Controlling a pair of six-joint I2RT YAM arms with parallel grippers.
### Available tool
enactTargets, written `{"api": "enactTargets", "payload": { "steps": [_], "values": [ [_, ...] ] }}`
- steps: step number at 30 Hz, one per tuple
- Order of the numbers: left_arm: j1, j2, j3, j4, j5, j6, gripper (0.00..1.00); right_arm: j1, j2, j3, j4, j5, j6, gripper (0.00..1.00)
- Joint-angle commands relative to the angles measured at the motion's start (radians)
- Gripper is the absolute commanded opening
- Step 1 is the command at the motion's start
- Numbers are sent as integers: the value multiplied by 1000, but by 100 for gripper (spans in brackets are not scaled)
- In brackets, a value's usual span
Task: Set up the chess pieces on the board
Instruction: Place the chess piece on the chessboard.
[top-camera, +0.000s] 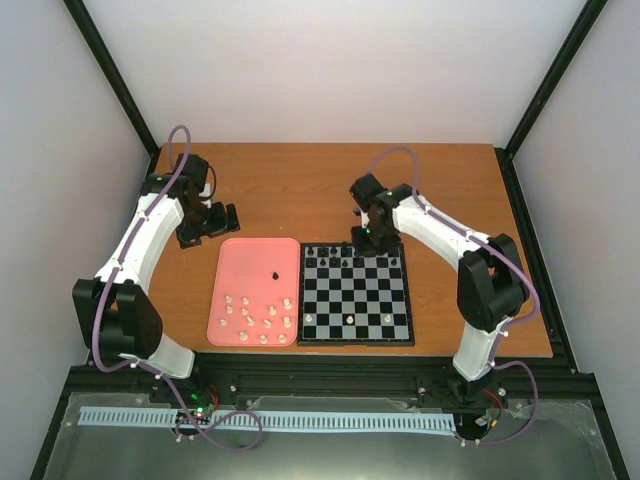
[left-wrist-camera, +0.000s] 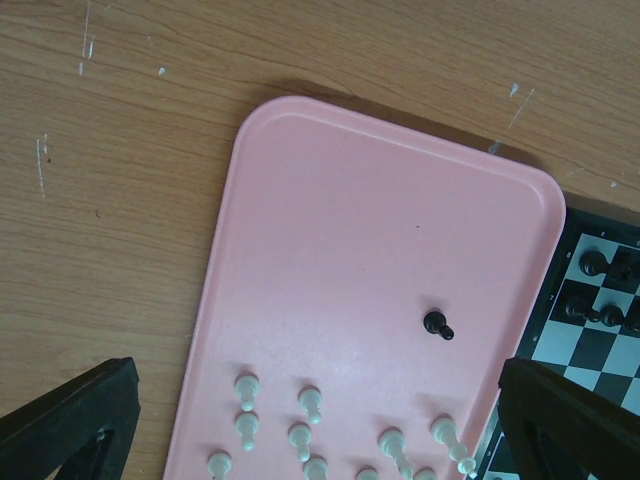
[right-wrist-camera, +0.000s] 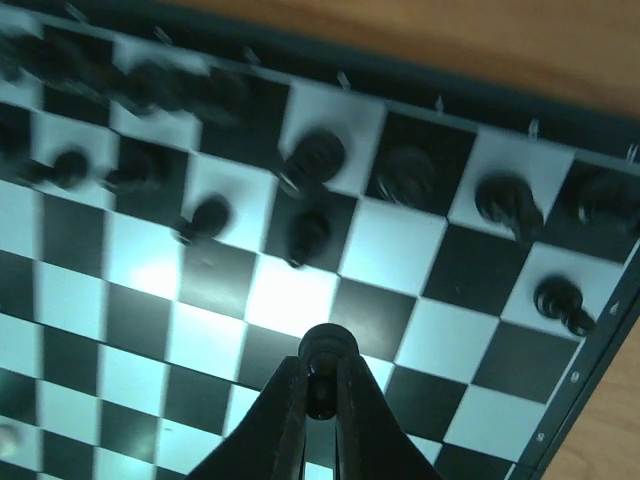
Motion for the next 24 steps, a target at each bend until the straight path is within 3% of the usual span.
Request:
{"api": "enactTargets", "payload": {
  "steps": [1, 24],
  "values": [
    [9, 8, 18, 4, 13, 22, 100, -31, -24, -96, 57, 0, 21, 3],
    [9, 44, 29, 7, 8, 27, 100, -56, 100, -93, 98, 32, -7, 4]
  ]
}}
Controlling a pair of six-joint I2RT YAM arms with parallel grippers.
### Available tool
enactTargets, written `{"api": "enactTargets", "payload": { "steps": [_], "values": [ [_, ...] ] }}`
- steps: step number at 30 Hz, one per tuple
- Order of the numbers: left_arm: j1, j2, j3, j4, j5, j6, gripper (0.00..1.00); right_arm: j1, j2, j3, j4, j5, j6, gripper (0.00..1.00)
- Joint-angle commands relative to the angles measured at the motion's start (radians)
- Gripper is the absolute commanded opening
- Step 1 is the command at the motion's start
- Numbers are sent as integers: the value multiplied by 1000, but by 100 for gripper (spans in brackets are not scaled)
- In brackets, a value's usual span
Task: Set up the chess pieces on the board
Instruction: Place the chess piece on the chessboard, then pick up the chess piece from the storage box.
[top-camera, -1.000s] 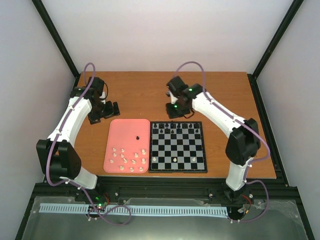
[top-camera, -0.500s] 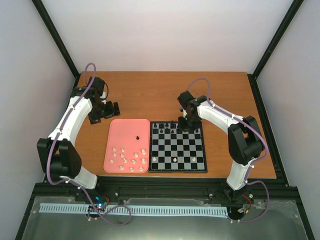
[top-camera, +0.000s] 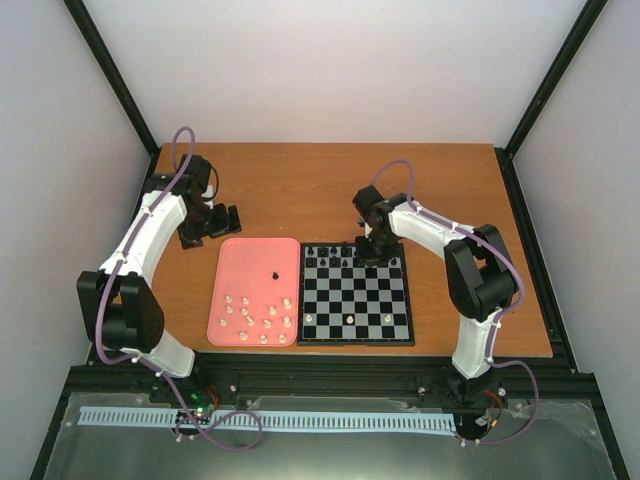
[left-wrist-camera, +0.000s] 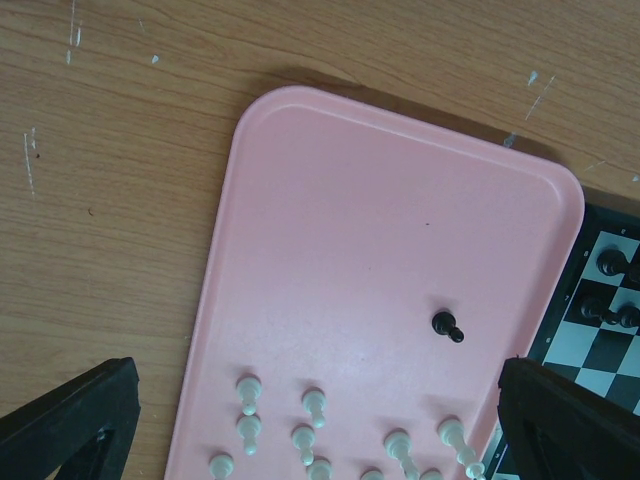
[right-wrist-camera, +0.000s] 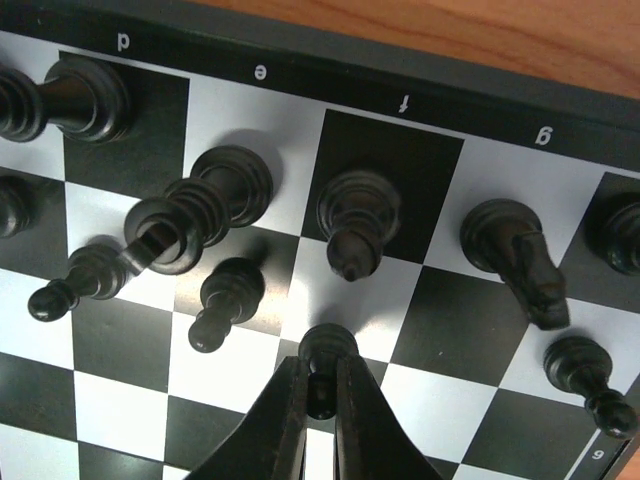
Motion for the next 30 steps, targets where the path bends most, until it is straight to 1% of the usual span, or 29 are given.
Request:
{"api": "enactTargets", "payload": {
  "steps": [1, 8, 11, 16, 21, 26, 30],
  "values": [
    [8, 9, 28, 7, 5, 19, 100, -12, 18, 26, 8, 27, -5, 4],
    [8, 13, 22, 10, 8, 21, 100, -13, 30, 38, 6, 41, -4, 5],
    [8, 14, 22, 12, 9, 21, 100, -13, 32, 42, 1, 40, -3, 12],
    [8, 13, 23, 12, 11, 21, 100, -12, -7, 38, 1, 41, 0, 27],
    [8, 13, 22, 12, 12, 21, 100, -10, -59, 46, -21, 34, 13, 30],
    [8, 9, 22, 11, 18, 21, 100, 0, -136, 49, -49, 65, 32, 33],
    [9, 2, 20, 10, 20, 20, 100, 36, -160, 105, -78, 66, 29, 36]
  ]
}}
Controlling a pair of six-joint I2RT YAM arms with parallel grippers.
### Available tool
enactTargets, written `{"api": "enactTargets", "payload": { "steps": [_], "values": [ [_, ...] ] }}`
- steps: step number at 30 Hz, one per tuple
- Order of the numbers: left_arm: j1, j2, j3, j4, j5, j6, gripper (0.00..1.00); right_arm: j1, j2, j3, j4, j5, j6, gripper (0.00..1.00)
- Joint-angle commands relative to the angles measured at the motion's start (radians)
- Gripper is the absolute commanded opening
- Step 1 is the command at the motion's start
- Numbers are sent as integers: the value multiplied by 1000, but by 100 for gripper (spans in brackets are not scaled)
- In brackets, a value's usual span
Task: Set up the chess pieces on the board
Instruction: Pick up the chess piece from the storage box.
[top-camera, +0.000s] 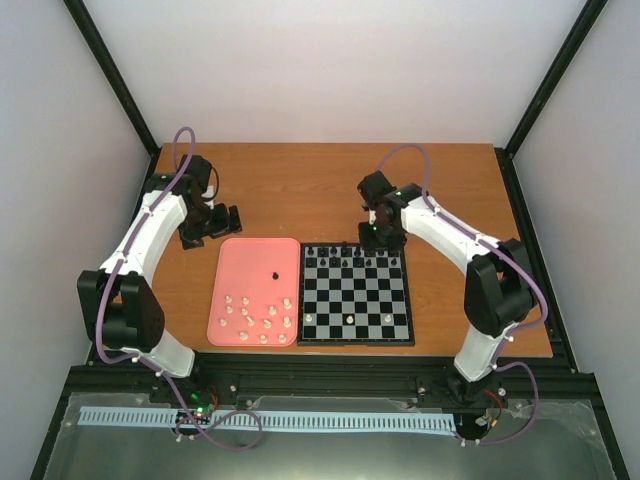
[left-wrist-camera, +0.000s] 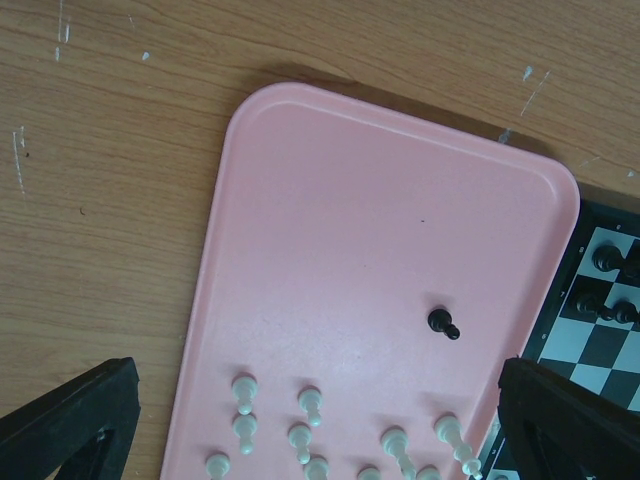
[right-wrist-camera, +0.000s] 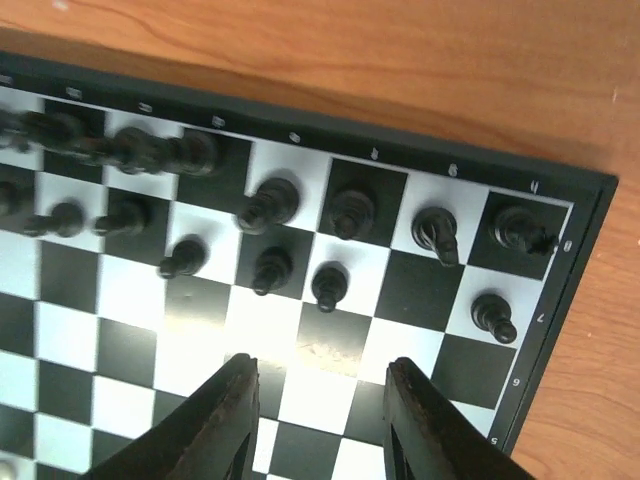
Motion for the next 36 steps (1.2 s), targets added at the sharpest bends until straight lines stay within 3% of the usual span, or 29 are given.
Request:
{"api": "enactTargets", "payload": {
  "steps": [1, 8, 15, 36],
  "values": [
    [9, -6, 19, 10, 8, 17, 100, 51, -38, 91, -36, 19, 8, 38],
    [8, -19, 33, -5, -2, 16, 100, 252, 127, 346, -33, -62, -7, 44],
    [8, -30, 30, -13, -12, 11, 100, 366, 358, 551, 0, -174, -49, 48],
    [8, -33, 8, -10, -18, 4, 100, 394, 605, 704, -29, -234, -77, 41]
  ]
}}
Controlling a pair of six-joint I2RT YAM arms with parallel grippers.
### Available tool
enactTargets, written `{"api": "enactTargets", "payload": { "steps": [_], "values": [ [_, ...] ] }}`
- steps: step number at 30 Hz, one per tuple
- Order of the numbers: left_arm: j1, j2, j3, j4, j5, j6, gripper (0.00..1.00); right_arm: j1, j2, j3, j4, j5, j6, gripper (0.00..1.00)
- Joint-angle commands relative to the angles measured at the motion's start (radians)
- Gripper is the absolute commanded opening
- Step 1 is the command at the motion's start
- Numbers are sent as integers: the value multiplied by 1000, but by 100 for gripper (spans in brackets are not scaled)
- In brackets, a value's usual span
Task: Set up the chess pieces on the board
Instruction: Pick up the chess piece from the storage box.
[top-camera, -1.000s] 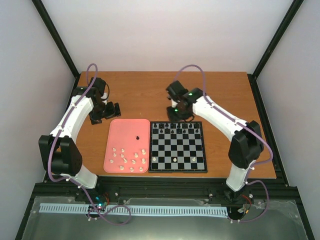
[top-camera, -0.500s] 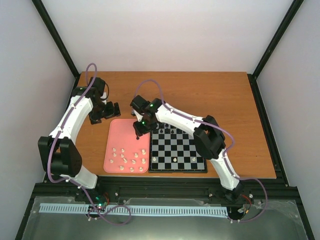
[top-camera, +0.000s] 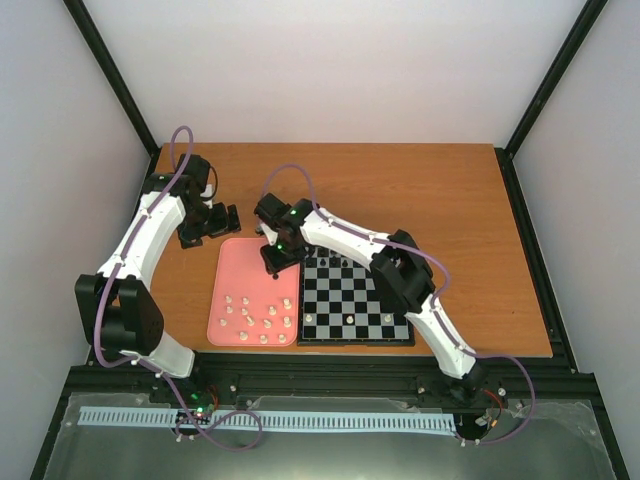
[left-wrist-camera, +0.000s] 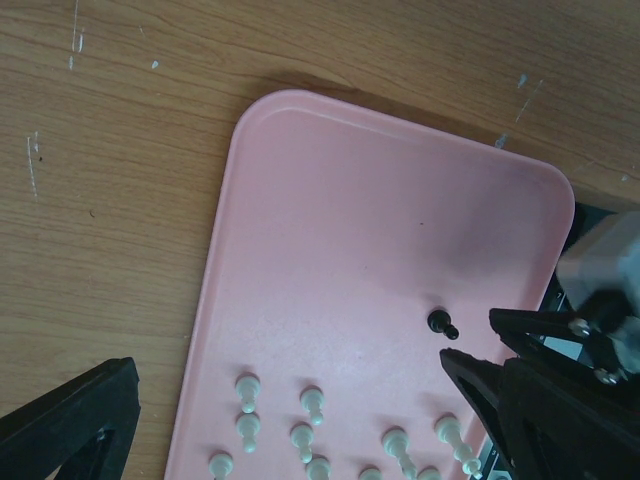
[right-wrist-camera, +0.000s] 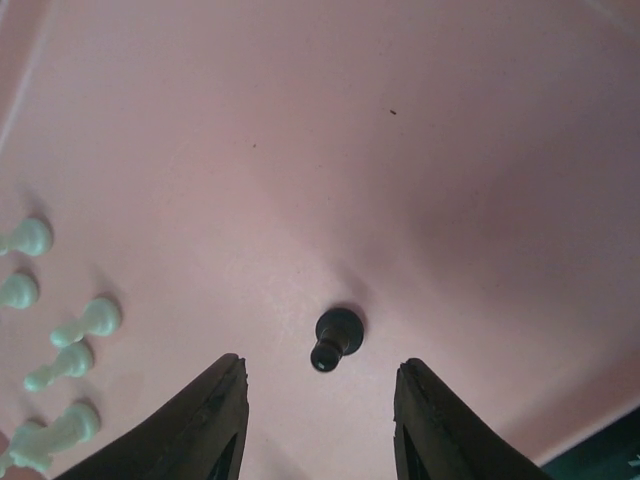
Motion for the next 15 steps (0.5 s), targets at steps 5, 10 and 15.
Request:
{"api": "enactTargets", "payload": {
  "steps": [5, 10, 15],
  "values": [
    [8, -14, 7, -9, -10, 7, 100, 9, 60, 54, -29, -5, -8, 37],
    [9, -7, 5, -6, -11, 8, 100, 9, 78, 71, -39, -16, -10, 34],
    [8, -4, 2, -3, -11, 8, 100, 9, 87, 70, -43, -24, -10, 28]
  ]
}}
